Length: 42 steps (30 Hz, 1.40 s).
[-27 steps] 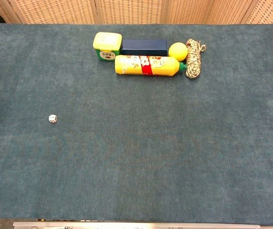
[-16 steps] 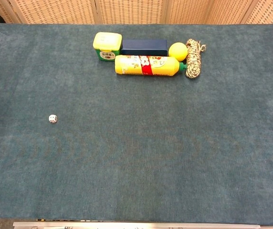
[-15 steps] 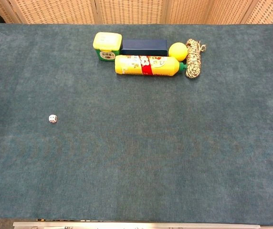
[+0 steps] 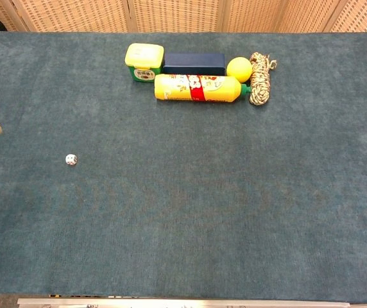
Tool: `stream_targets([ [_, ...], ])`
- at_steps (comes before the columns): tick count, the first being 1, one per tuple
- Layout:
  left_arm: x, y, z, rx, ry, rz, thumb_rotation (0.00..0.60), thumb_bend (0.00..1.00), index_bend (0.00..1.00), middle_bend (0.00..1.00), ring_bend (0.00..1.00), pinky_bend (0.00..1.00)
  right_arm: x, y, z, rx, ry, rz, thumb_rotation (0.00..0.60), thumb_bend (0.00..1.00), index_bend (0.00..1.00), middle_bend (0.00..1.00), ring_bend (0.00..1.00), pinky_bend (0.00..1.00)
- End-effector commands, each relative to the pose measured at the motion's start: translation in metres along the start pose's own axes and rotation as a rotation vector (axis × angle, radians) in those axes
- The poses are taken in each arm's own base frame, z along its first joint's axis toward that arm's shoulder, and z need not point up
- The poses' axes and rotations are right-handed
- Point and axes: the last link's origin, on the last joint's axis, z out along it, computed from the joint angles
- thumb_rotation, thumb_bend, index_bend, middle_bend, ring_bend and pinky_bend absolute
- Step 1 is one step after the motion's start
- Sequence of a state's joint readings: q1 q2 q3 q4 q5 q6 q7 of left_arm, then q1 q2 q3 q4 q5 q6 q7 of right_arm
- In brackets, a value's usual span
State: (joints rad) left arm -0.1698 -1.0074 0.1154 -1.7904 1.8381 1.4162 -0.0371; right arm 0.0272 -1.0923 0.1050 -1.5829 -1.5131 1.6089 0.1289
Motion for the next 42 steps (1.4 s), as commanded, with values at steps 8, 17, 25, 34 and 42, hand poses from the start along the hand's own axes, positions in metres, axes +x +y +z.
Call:
stream_targets([
  [8,-0.023,0.014,0.018,-0.048,-0.140,0.011,0.600,0.92,0.41,1.00,0.85,0.87,0.005,0.002,0.002,-0.007,0.018,0.011,0.600,0.52,0.35,0.40,0.25,0.51],
  [17,-0.043,0.022,0.036,-0.057,-0.224,-0.012,0.600,1.00,0.37,1.00,0.93,0.93,0.006,0.005,0.000,-0.014,0.019,0.017,0.600,0.52,0.36,0.40,0.25,0.51],
  [25,-0.059,0.031,0.057,-0.070,-0.276,-0.021,0.600,1.00,0.35,1.00,0.93,0.93,0.010,0.007,-0.002,-0.020,0.031,0.024,0.600,0.52,0.36,0.40,0.25,0.51],
  [34,-0.072,0.033,0.073,-0.056,-0.315,-0.022,0.600,1.00,0.33,1.00,0.93,0.93,0.011,0.008,-0.001,-0.023,0.029,0.028,0.600,0.52,0.36,0.40,0.25,0.51],
  [42,-0.083,0.031,0.081,-0.040,-0.352,-0.014,0.600,1.00,0.33,1.00,0.93,0.93,0.012,0.008,-0.002,-0.023,0.030,0.031,0.600,0.52,0.36,0.40,0.25,0.51],
])
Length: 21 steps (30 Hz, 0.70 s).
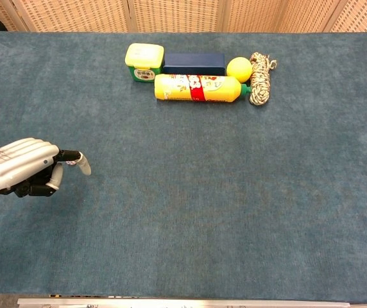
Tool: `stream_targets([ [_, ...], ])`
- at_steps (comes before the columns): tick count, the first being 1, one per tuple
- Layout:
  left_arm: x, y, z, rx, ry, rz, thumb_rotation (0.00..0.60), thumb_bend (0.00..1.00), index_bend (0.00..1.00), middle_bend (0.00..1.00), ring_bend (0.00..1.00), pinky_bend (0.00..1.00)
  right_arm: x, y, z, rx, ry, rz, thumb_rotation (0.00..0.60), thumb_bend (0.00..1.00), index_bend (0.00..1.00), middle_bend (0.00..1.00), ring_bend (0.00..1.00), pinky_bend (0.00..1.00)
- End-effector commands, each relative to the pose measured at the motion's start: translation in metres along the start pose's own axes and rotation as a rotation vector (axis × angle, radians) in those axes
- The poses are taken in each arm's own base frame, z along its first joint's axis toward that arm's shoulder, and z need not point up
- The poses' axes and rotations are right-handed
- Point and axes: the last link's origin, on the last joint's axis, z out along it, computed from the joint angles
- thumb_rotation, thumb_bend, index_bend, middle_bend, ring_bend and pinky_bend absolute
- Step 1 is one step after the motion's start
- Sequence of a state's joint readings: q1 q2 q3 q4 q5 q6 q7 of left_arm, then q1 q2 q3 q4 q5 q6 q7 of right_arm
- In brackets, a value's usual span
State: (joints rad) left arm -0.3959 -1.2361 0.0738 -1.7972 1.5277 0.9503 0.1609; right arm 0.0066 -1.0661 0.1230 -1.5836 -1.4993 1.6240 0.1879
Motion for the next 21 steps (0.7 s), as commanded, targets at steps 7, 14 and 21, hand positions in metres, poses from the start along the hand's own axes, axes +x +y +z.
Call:
stream_targets([
  [7,-0.003,-0.008,0.008,0.033,-0.008,0.011,0.600,1.00,0.33,1.00,0.94,0.93,0.000,0.001,0.000,-0.002,-0.001,0.000,0.600,0.52,0.36,0.40,0.25,0.51],
  [14,-0.006,-0.018,0.015,0.075,-0.015,0.018,0.600,1.00,0.33,1.00,0.94,0.93,-0.002,0.001,0.001,-0.003,-0.010,-0.003,0.600,0.52,0.36,0.40,0.25,0.51],
  [21,-0.009,-0.027,0.019,0.113,-0.023,0.019,0.600,1.00,0.33,1.00,0.94,0.93,-0.003,0.000,0.001,-0.003,-0.016,-0.006,0.600,0.52,0.36,0.40,0.25,0.51],
])
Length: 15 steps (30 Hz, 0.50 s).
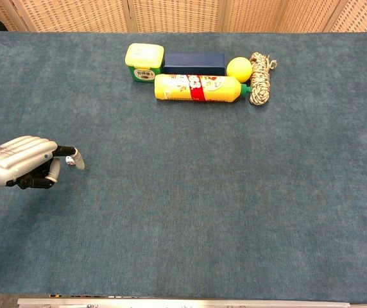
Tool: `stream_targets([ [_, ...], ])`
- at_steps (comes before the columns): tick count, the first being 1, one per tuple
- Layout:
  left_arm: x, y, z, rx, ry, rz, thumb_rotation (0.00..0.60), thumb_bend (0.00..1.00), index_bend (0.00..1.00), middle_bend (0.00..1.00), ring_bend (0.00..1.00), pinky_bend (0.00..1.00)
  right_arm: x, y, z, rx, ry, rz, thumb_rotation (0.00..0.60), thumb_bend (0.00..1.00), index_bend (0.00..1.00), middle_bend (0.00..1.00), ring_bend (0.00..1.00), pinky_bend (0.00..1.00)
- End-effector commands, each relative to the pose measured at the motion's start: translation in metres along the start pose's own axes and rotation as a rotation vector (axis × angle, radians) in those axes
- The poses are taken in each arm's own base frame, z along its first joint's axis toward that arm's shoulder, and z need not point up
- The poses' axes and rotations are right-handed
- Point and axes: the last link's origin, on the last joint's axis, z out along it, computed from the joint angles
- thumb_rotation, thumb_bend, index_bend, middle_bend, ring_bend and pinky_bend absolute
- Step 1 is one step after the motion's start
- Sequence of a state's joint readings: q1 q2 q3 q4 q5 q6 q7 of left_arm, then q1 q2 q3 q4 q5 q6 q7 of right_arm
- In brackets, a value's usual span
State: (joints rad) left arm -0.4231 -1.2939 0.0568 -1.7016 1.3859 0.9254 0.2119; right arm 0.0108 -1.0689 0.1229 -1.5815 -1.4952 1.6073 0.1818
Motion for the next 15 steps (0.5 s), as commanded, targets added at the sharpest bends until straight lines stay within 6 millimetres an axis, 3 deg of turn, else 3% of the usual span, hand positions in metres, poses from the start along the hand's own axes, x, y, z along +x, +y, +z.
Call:
stream_targets([
  [1,-0.001,-0.002,0.002,0.009,-0.002,0.002,0.600,1.00,0.33,1.00,0.94,0.93,0.000,0.000,0.000,0.001,-0.002,-0.001,0.600,0.52,0.36,0.40,0.25,0.51],
  [15,-0.001,-0.014,0.008,0.058,0.001,-0.013,0.600,1.00,0.33,1.00,0.94,0.93,0.000,0.000,-0.001,0.000,-0.004,-0.002,0.600,0.52,0.36,0.40,0.25,0.51],
])
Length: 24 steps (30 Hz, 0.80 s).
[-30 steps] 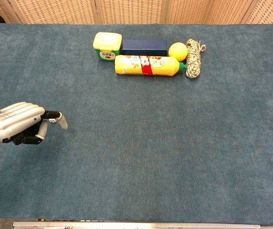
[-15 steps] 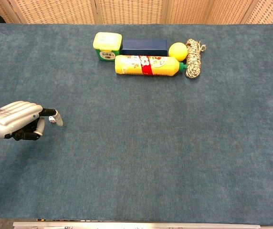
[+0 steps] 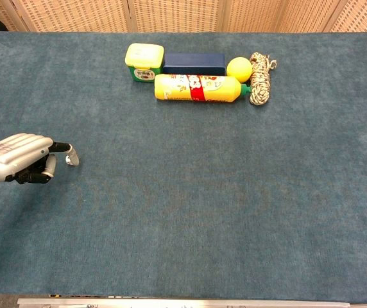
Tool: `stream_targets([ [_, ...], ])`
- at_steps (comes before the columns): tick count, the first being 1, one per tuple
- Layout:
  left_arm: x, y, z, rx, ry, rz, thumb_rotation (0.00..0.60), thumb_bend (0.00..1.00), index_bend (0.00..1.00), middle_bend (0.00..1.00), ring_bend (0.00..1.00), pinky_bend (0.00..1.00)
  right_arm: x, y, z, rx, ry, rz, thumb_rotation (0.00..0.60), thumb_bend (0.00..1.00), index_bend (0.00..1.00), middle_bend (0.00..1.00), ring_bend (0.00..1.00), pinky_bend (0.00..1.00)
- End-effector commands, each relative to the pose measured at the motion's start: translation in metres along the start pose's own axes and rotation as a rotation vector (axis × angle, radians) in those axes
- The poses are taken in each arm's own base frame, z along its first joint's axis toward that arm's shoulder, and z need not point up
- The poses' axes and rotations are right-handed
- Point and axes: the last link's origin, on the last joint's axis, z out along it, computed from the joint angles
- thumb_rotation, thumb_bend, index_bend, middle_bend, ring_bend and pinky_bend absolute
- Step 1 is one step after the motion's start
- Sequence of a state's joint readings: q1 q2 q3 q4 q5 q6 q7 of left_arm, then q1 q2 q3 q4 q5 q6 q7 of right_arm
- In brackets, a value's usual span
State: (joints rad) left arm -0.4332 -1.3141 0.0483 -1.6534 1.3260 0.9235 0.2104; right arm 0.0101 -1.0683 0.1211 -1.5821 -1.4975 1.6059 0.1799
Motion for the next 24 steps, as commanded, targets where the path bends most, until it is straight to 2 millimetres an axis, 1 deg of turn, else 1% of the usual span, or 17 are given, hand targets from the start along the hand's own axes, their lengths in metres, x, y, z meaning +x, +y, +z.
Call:
stream_targets([
  [1,0.000,-0.001,0.001,0.005,-0.003,-0.004,0.600,1.00,0.33,1.00,0.94,0.93,0.000,0.000,0.000,0.000,-0.001,0.000,0.600,0.52,0.36,0.40,0.25,0.51],
  [14,-0.004,-0.006,-0.001,0.019,-0.013,0.000,0.600,1.00,0.34,1.00,0.94,0.93,-0.002,-0.001,0.000,0.001,-0.007,-0.004,0.600,0.52,0.36,0.40,0.25,0.51],
  [24,-0.006,-0.013,0.001,0.040,-0.017,-0.016,0.600,1.00,0.34,1.00,0.94,0.93,-0.001,0.000,0.000,-0.001,-0.005,-0.004,0.600,0.52,0.36,0.40,0.25,0.51],
])
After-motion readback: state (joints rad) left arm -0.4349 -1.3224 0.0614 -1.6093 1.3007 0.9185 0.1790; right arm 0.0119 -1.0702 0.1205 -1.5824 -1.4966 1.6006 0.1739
